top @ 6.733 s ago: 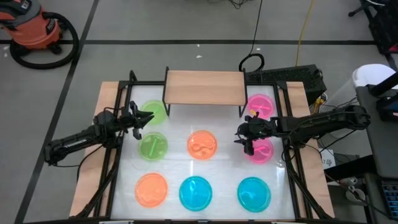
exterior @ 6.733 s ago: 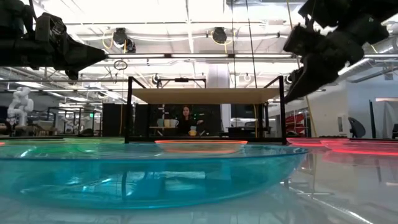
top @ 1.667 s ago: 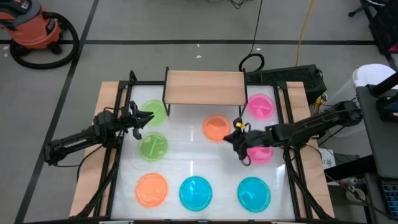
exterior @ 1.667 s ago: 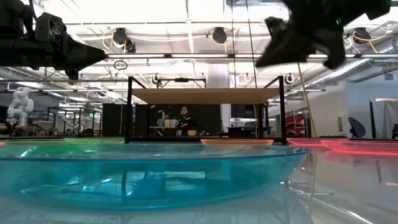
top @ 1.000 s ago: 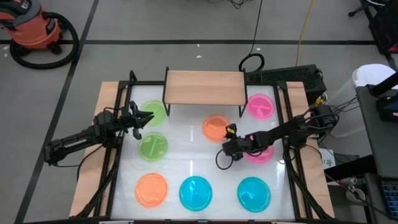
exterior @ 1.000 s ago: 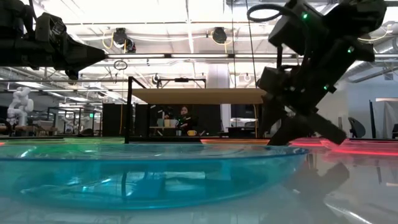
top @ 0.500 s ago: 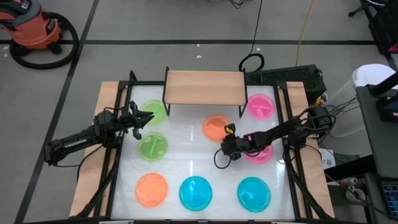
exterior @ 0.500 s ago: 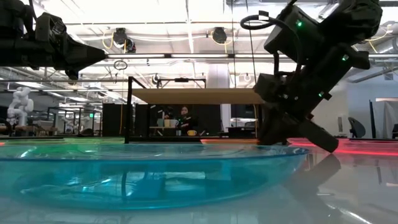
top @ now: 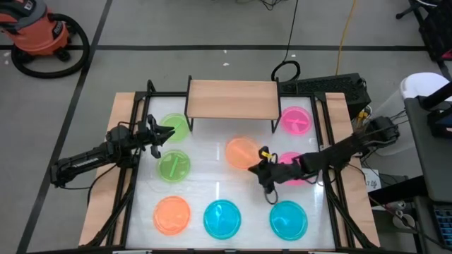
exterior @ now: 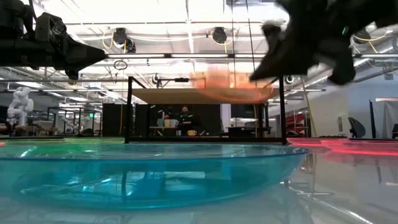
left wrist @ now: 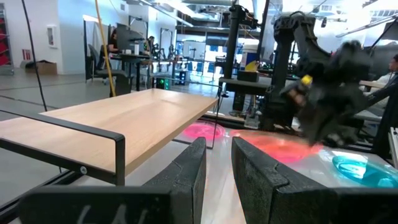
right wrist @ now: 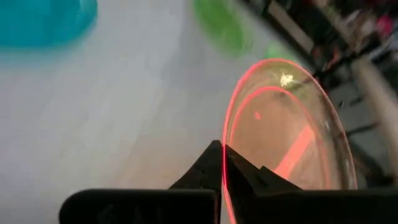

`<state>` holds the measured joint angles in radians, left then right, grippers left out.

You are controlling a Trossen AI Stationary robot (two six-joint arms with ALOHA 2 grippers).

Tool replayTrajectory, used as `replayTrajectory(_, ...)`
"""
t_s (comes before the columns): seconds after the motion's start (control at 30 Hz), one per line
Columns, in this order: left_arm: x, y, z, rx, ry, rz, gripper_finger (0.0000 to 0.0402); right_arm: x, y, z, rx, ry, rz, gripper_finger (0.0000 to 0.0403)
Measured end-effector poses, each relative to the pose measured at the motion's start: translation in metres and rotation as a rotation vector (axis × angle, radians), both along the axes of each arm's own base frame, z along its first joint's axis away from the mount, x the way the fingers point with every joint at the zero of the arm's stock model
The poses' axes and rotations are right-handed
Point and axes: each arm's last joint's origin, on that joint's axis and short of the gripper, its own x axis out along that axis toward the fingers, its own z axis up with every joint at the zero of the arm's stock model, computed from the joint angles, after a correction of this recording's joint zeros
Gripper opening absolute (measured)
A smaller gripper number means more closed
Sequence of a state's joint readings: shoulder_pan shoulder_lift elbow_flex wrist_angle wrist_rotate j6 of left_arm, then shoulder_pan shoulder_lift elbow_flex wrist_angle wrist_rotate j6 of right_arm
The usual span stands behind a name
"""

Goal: Place and stack plates onto a shelf
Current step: Put the top orange plate on the shelf

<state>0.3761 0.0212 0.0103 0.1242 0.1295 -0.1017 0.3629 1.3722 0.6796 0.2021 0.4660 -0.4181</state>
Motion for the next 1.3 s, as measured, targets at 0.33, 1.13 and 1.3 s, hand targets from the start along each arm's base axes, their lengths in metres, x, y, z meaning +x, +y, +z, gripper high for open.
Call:
replayTrajectory(0.33,0.0,0.0,0.0,0.0,0.0,0.0,0.0081,-0.023,-0.02,0.079,-0.061,-0.393,0.019,0.0)
replayTrajectory(1.13,0.0,0.0,0.0,0.0,0.0,0.0,0.0081,-0.026,-0.122,0.088,-0.075,-0.133,-0.27,0.0)
replayTrajectory(1.3,0.0,0.0,0.0,0.0,0.0,0.0,0.0081,-0.018,-0.15,0.07,-0.07,-0.047,-0.344,0.0)
